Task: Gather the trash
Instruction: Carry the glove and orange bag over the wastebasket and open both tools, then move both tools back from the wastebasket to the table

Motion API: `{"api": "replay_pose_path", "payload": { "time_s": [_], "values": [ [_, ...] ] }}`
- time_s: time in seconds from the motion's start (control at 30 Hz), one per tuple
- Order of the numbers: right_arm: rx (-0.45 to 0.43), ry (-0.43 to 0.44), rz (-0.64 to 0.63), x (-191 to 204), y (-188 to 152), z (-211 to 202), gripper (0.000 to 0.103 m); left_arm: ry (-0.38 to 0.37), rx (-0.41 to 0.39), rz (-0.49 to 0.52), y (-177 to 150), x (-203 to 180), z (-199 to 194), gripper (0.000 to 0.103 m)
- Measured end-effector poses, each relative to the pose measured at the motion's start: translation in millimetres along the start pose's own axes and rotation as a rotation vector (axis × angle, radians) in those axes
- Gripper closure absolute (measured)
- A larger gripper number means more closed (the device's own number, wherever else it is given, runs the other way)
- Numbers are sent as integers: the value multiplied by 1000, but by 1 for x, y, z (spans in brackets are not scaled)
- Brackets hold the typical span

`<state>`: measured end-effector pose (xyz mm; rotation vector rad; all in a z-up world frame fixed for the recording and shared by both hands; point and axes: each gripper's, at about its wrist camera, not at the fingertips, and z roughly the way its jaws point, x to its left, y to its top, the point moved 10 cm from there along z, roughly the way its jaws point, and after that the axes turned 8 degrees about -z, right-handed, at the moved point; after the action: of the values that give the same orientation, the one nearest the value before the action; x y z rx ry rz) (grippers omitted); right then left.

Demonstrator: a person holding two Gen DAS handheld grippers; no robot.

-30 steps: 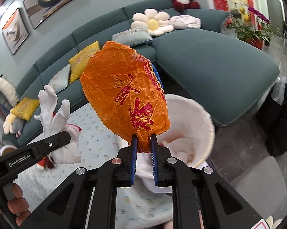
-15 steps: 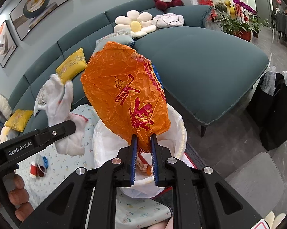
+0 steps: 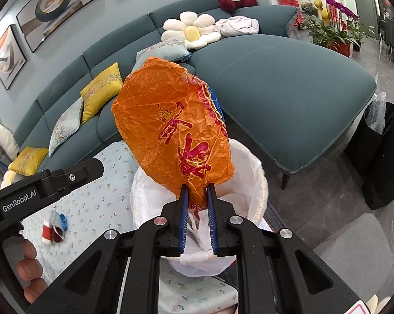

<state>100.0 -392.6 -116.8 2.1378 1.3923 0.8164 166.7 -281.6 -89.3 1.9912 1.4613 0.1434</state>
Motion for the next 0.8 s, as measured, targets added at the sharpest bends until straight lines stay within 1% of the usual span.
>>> {"api": "replay_pose_path", "payload": {
  "time_s": [0.13,0.17,0.2,0.23,0.27,0.3,0.33,0.37,0.4,0.63,0.8],
  "values": [
    [12,3,-17,6,2,6,89,8,-3,-18,0,10,-2,44],
    [15,4,-21,9,2,9,88,12,-5,-20,0,13,-2,44],
    [17,6,-23,10,3,10,85,18,-7,-21,0,16,-2,43],
    [18,7,-26,12,3,12,84,24,-9,-21,0,19,-3,40],
    [17,2,-27,13,4,13,82,31,-13,-24,0,22,-3,37],
    [20,4,-28,15,4,15,75,41,-18,-30,0,27,-4,36],
    [19,3,-29,16,6,16,71,47,-18,-35,0,30,-5,30],
    [15,-3,-31,17,7,16,66,52,-21,-41,1,33,-6,28],
    [12,-3,-32,19,7,16,64,53,-25,-46,1,35,-7,28],
    [10,8,-48,35,9,9,62,62,-38,-80,1,56,-16,28],
    [-3,13,-70,52,15,0,56,73,-55,-96,1,72,-31,28]
  ]
}}
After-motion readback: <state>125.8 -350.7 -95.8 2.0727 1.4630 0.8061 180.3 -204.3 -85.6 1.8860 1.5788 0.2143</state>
